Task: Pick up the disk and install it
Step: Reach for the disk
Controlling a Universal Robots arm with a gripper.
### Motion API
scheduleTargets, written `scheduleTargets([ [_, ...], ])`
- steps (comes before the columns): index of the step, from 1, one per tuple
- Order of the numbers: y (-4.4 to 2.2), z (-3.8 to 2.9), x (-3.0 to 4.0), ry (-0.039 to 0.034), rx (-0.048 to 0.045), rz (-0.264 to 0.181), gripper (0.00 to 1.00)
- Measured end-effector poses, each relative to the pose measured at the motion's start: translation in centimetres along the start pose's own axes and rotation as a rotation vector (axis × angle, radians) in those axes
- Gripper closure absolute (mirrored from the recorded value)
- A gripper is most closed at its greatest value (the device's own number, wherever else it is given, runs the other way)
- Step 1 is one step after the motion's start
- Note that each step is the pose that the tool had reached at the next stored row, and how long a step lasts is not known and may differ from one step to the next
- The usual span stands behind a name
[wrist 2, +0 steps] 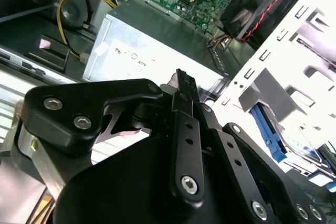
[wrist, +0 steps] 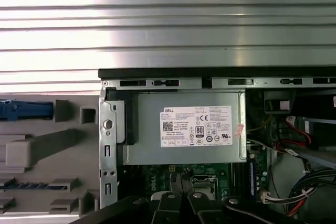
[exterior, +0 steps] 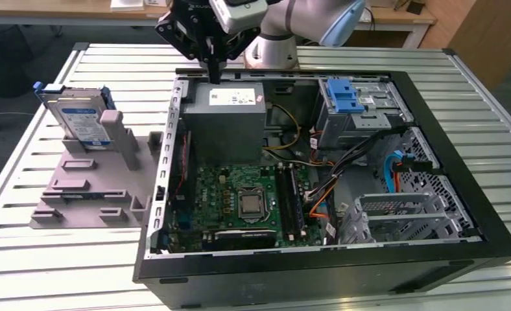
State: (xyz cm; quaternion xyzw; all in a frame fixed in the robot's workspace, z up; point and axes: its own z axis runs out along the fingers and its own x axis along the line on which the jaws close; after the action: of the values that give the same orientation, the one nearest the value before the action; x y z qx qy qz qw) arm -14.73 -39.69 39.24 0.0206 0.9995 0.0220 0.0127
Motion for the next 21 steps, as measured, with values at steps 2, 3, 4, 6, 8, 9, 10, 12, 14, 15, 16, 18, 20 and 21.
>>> scheduleTargets([
  [2, 0.02, 0.00, 0.16, 0.0002, 0.0000, -0.003, 0.89],
  [3, 0.02, 0.00, 0.22, 0.0004, 0.0000, -0.006, 0.89],
  [4, 0.03, 0.01, 0.27, 0.0006, -0.0002, -0.012, 0.89],
  [6, 0.03, 0.01, 0.35, 0.0012, -0.0006, -0.027, 0.89],
  [8, 0.03, 0.02, 0.46, 0.0019, -0.0010, -0.043, 0.89],
  [9, 0.04, 0.03, 0.54, 0.0021, -0.0011, -0.047, 0.89],
  [10, 0.06, 0.03, 0.62, 0.0022, -0.0011, -0.049, 0.89],
  [12, 0.11, 0.04, 0.80, 0.0023, -0.0010, -0.049, 0.89],
  [14, 0.20, 0.07, 1.01, 0.0021, -0.0012, -0.049, 0.89],
  [15, 0.28, 0.07, 1.13, 0.0022, -0.0011, -0.049, 0.89],
  [16, 0.36, 0.07, 1.22, 0.0022, -0.0011, -0.049, 0.89],
  [18, 0.55, 0.07, 1.43, 0.0022, -0.0011, -0.049, 0.89],
  [20, 0.65, 0.08, 1.63, 0.0021, -0.0012, -0.049, 0.89],
  [21, 0.68, 0.09, 1.76, 0.0022, -0.0011, -0.049, 0.89],
])
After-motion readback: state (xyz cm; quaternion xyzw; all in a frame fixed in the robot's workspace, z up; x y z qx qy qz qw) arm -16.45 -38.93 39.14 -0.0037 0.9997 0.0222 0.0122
